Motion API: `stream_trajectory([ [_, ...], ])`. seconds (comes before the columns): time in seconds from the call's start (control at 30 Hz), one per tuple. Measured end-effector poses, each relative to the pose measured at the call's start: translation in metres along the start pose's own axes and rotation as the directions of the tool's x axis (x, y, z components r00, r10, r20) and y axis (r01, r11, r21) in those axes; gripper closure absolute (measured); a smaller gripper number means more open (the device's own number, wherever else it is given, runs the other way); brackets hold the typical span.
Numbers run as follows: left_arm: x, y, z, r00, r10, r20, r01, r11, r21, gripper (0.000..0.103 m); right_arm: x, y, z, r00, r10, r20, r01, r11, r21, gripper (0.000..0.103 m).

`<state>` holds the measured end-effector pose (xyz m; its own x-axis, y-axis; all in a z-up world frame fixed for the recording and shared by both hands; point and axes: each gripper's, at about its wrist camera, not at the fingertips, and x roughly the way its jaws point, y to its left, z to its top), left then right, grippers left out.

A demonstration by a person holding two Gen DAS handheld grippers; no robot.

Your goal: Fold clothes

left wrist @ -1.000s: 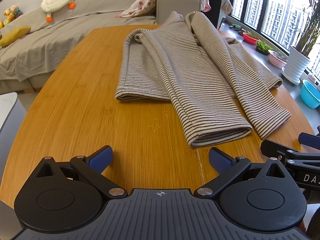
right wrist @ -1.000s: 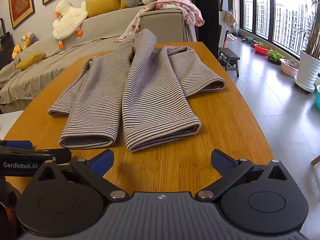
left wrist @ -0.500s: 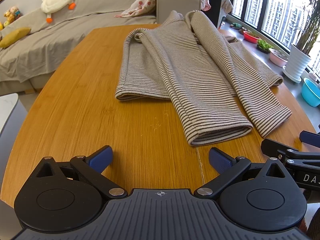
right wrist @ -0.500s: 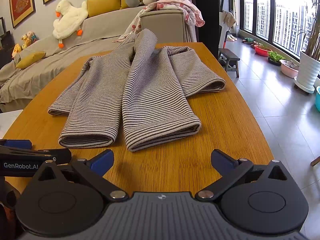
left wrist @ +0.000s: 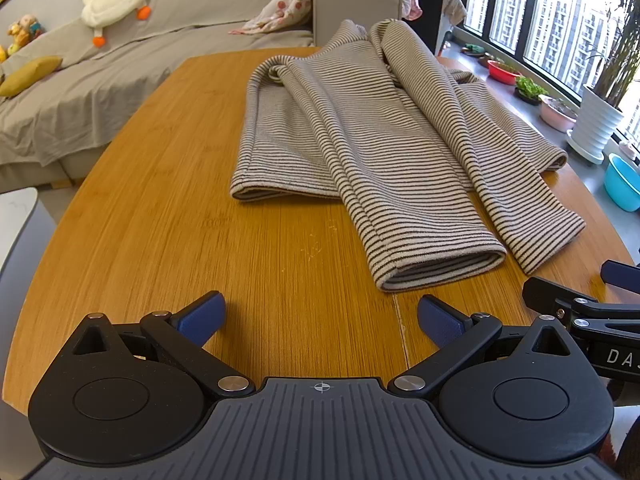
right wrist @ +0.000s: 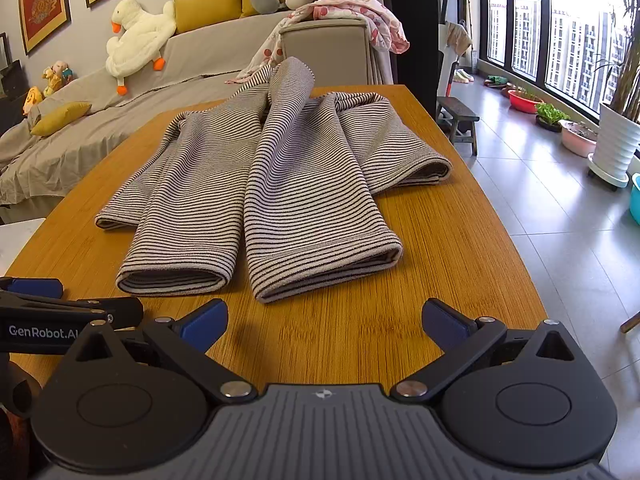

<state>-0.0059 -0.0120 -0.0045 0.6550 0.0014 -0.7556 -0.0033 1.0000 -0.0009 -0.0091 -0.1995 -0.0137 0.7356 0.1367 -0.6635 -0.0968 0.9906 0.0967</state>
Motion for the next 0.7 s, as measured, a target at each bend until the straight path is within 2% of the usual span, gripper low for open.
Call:
stream_trajectory([
  [0.43, -0.001, 0.001, 0.001, 1.000, -0.011, -0.001, 0.011, 1.000, 0.006, 0.000, 0.001, 0.000, -0.001, 1.000, -0.001, 0.001, 0.001, 1.000, -0.013, 0.000],
  [0.5, 0.000, 0.005, 0.006, 0.999, -0.041, -0.007, 0.041, 0.999, 0.003, 0.000, 0.001, -0.001, 0.001, 1.000, 0.004, -0.009, -0.004, 1.000, -0.025, 0.000],
  [0.6, 0.000, 0.020, 0.021, 0.989, -0.145, -0.009, 0.145, 0.989, -0.044, 0.000, 0.005, -0.008, 0.008, 0.999, 0.007, -0.036, -0.008, 1.000, -0.030, 0.000],
  [0.7, -0.004, 0.034, 0.044, 0.975, -0.213, 0.060, 0.217, 0.974, -0.070, 0.000, 0.005, -0.024, 0.027, 0.998, 0.054, -0.027, -0.053, 0.998, 0.036, 0.000],
])
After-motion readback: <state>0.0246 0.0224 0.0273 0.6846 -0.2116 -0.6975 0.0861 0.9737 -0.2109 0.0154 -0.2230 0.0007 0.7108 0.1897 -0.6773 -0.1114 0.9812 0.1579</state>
